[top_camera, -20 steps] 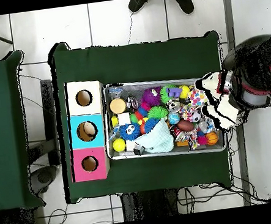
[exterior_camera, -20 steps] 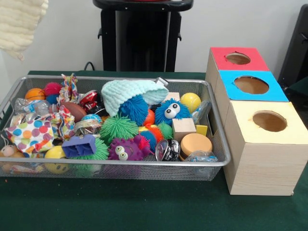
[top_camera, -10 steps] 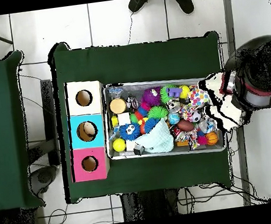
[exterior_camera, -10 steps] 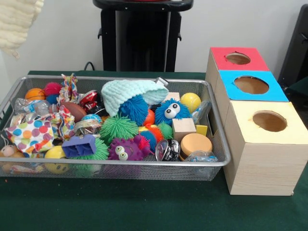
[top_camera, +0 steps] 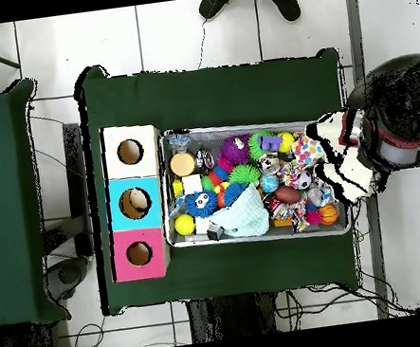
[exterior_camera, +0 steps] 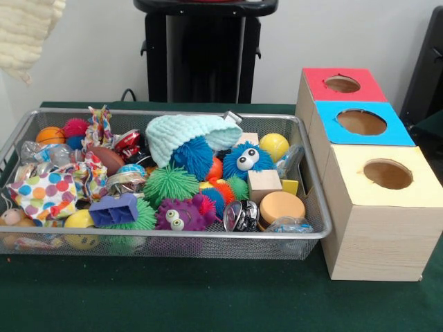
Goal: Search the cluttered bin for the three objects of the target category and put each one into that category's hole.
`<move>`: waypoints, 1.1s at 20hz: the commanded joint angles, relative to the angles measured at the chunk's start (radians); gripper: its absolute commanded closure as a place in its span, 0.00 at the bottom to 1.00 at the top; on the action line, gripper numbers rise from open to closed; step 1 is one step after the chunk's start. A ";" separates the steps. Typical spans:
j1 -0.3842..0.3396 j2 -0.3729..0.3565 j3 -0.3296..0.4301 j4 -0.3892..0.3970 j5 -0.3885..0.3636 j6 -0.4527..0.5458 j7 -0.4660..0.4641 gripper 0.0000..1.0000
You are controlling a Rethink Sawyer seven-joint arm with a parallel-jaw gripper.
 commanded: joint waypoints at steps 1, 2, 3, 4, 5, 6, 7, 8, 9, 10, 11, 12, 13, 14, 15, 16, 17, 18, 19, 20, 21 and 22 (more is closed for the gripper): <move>0.012 0.045 0.007 0.043 0.030 -0.006 0.222 1.00; 0.012 0.045 0.006 0.049 0.030 -0.014 0.222 1.00; 0.013 0.045 0.005 0.050 0.031 -0.017 0.222 1.00; 0.013 0.047 0.004 0.048 0.031 -0.016 0.221 1.00; 0.013 0.047 0.003 0.047 0.031 -0.016 0.221 1.00; 0.014 0.047 0.002 0.048 0.032 -0.016 0.220 1.00; 0.015 0.047 0.001 0.048 0.033 -0.016 0.220 1.00; 0.015 0.048 -0.001 0.049 0.033 -0.018 0.219 1.00; 0.016 0.049 -0.002 0.050 0.035 -0.021 0.219 1.00; 0.017 0.050 -0.003 0.049 0.036 -0.022 0.219 1.00; 0.018 0.051 -0.005 0.049 0.037 -0.025 0.219 1.00; 0.018 0.053 -0.005 0.047 0.038 -0.025 0.218 1.00; 0.018 0.054 -0.006 0.046 0.038 -0.025 0.218 1.00; 0.019 0.056 -0.006 0.045 0.039 -0.026 0.218 1.00; 0.019 0.056 -0.007 0.045 0.039 -0.025 0.217 1.00; 0.019 0.056 -0.008 0.045 0.040 -0.027 0.216 1.00; 0.019 0.056 -0.009 0.046 0.040 -0.028 0.215 1.00; 0.019 0.057 -0.009 0.044 0.040 -0.028 0.215 1.00; 0.020 0.057 -0.010 0.044 0.041 -0.029 0.214 1.00; 0.020 0.056 -0.011 0.046 0.041 -0.030 0.214 1.00; 0.021 0.056 -0.012 0.047 0.042 -0.031 0.214 1.00; 0.021 0.056 -0.012 0.047 0.042 -0.032 0.212 1.00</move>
